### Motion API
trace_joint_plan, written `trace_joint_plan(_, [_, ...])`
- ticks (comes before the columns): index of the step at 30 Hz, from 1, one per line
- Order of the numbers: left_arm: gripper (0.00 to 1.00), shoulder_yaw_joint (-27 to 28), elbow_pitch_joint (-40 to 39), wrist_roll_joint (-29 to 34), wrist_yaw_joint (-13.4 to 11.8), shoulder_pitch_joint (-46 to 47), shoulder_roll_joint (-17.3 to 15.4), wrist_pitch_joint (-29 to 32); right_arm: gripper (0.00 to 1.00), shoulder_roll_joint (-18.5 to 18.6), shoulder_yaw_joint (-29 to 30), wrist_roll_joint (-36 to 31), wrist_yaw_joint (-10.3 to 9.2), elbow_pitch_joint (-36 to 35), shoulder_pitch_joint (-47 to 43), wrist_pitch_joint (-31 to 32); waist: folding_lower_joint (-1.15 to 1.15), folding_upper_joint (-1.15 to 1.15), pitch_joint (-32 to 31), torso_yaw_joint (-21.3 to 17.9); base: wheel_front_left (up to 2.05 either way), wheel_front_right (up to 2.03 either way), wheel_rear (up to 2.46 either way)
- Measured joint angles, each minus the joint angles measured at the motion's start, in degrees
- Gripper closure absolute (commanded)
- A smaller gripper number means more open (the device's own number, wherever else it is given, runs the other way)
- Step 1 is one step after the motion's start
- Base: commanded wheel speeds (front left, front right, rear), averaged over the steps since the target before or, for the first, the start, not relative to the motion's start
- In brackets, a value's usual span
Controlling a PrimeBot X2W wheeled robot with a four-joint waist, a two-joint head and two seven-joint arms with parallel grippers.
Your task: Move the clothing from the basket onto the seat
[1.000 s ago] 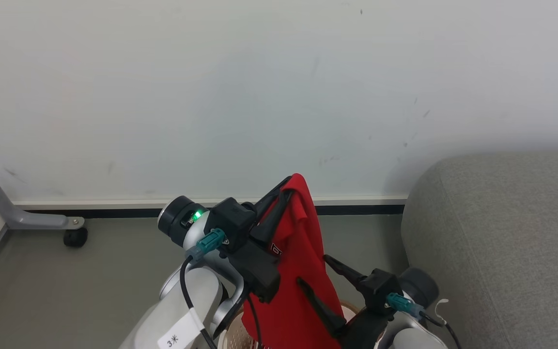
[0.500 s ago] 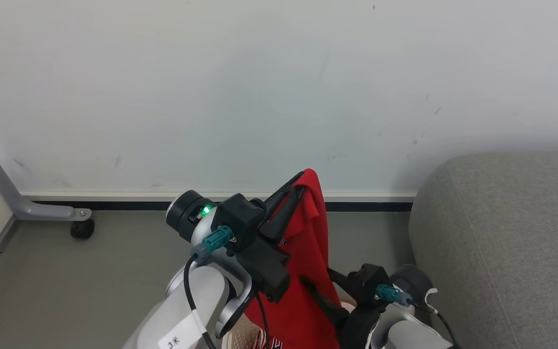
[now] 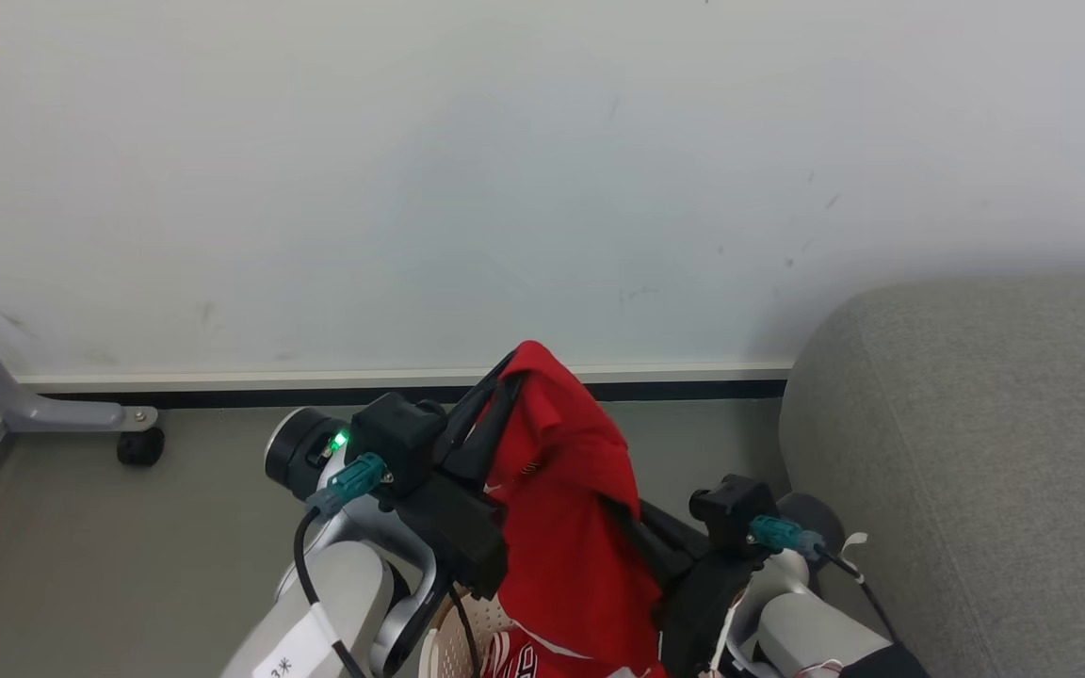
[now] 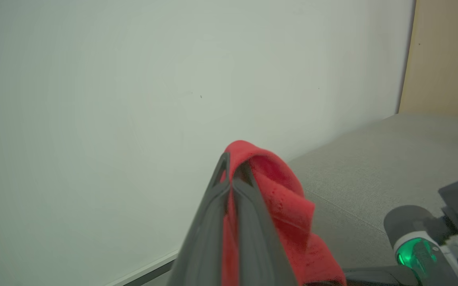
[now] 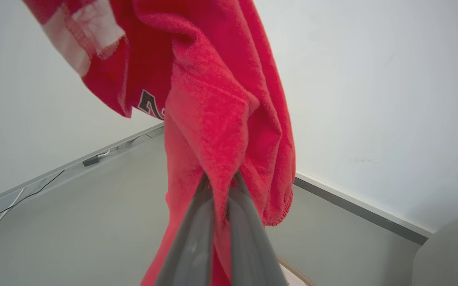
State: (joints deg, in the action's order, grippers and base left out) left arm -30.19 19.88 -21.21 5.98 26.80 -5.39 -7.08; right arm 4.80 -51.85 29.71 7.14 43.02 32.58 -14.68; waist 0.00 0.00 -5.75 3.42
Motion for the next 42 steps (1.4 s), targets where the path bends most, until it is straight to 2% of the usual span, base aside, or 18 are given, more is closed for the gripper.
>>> trace_joint_plan(1, [0.51,0.25,0.04,-0.10,-0.01,-0.56,-0.16,-0.01,1.00,0.45,0.36,0.22,0.00,-0.38,0.07,0.00,0.00,0.00,0.01,-0.30,0.00,0.00,0.00])
trace_joint_plan(2, [0.18,0.45,0.09,-0.36,-0.11,-1.09,-0.29,-0.02,1.00,1.02,0.78,0.56,0.00,-0.79,0.12,-0.01,0.00,0.00,0.02,-0.61,0.00,0.00,0.00])
trace_joint_plan(3, [0.00,0.68,0.15,-0.49,-0.54,-1.63,-0.37,-0.10,1.00,1.72,1.23,0.90,0.00,-1.21,0.18,-0.01,0.00,0.00,0.02,-0.93,0.00,0.00,0.00])
trace_joint_plan(16, [0.00,2.48,0.52,-2.94,-2.50,-9.66,-1.13,-2.18,1.00,8.78,7.24,2.65,0.00,-5.34,1.01,0.00,0.00,0.00,-0.39,-5.29,0.00,0.00,0.00])
trace_joint_plan(23, [0.00,1.12,0.65,-3.31,-2.49,-15.22,-0.83,-2.85,1.00,11.80,9.27,2.60,-0.16,-8.28,-1.22,-0.01,0.00,0.00,-0.88,-8.23,0.00,0.00,0.00])
trace_joint_plan(30, [0.00,-0.52,0.89,-3.34,-2.50,-19.93,-0.56,-3.68,1.00,14.03,11.12,2.52,-2.47,-13.00,-6.42,-0.01,0.00,0.00,-1.27,-11.54,0.00,0.00,0.00])
trace_joint_plan(42, [0.00,-3.01,0.09,-3.33,-2.97,-22.83,0.54,-4.70,1.00,18.53,13.39,1.49,-6.37,-21.50,-13.65,0.00,0.00,0.00,-1.25,-17.79,0.00,0.00,0.00])
